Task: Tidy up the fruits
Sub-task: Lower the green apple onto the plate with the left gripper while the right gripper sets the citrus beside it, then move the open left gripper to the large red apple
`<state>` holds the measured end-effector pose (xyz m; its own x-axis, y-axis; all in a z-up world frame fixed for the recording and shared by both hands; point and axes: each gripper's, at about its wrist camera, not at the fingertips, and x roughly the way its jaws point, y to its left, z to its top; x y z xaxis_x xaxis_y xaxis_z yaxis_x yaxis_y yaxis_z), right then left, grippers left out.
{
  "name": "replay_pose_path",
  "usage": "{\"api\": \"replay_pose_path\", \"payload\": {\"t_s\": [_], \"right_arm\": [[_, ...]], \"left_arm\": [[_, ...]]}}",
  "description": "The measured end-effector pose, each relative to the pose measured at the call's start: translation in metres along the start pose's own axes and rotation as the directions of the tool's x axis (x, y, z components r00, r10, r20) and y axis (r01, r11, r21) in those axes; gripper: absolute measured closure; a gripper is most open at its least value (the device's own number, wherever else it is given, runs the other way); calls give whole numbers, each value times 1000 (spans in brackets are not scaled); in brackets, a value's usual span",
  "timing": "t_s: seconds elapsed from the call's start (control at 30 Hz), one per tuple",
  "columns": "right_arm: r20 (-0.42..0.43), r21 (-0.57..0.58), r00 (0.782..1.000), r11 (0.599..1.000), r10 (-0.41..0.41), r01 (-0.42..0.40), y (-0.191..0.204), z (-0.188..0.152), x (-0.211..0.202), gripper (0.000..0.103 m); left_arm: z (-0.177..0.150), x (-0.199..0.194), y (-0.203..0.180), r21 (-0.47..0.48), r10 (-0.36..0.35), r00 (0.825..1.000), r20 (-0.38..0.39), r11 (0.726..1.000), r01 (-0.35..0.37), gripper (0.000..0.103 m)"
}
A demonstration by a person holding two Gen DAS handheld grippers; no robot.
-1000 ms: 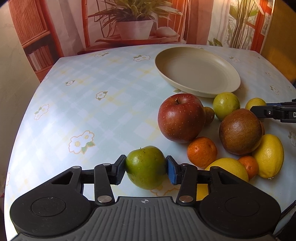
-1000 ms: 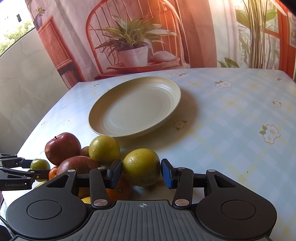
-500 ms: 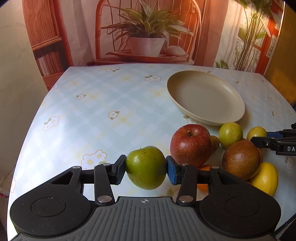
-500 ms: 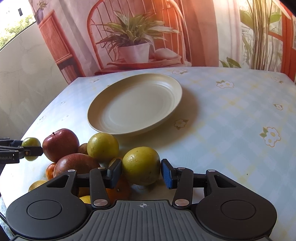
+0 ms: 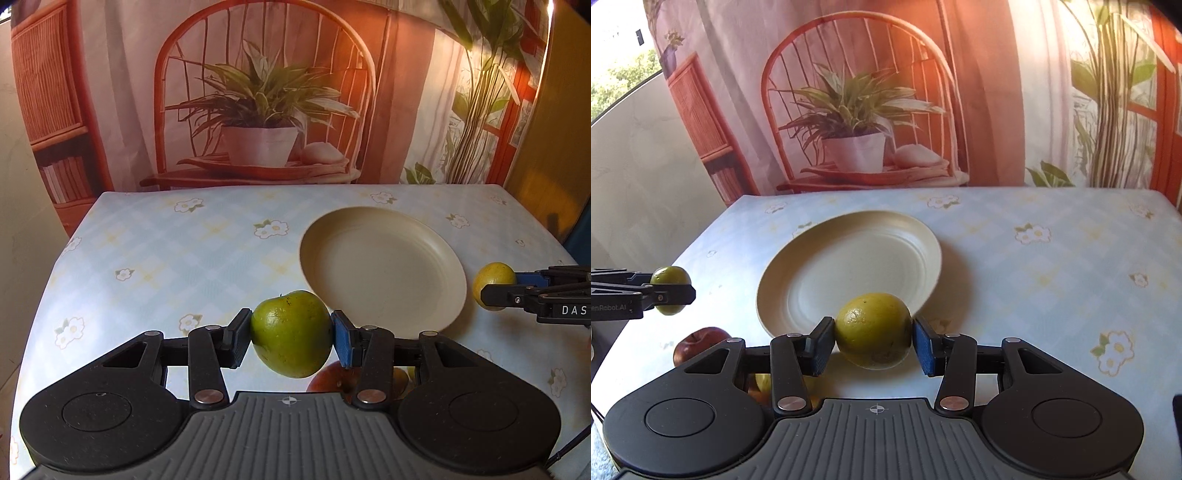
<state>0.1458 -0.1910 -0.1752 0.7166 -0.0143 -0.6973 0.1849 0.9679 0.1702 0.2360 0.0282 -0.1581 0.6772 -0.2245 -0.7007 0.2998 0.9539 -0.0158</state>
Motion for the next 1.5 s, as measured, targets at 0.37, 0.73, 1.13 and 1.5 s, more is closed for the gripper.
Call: {"api": "replay_pose_path", "payload": {"t_s": [0.37,0.73,1.13,1.5], "right_arm": [[-40,-73,999,997,-33,30,-2,40,66,61],[-91,-113,991,990,-94,83,0,46,105,61],[-38,-142,985,977,-166,159,3,49,98,56],[73,4,991,993,-115,115,-5,38,40,42]], "left_arm": [[46,73,-25,55,-101,995,-20,993,102,55],[59,115,-39,84,-97,991,-96,991,105,55],[56,113,-30,70,-48,993,-104,996,56,53],[43,51,0,-28,-38,994,103,999,41,33]]}}
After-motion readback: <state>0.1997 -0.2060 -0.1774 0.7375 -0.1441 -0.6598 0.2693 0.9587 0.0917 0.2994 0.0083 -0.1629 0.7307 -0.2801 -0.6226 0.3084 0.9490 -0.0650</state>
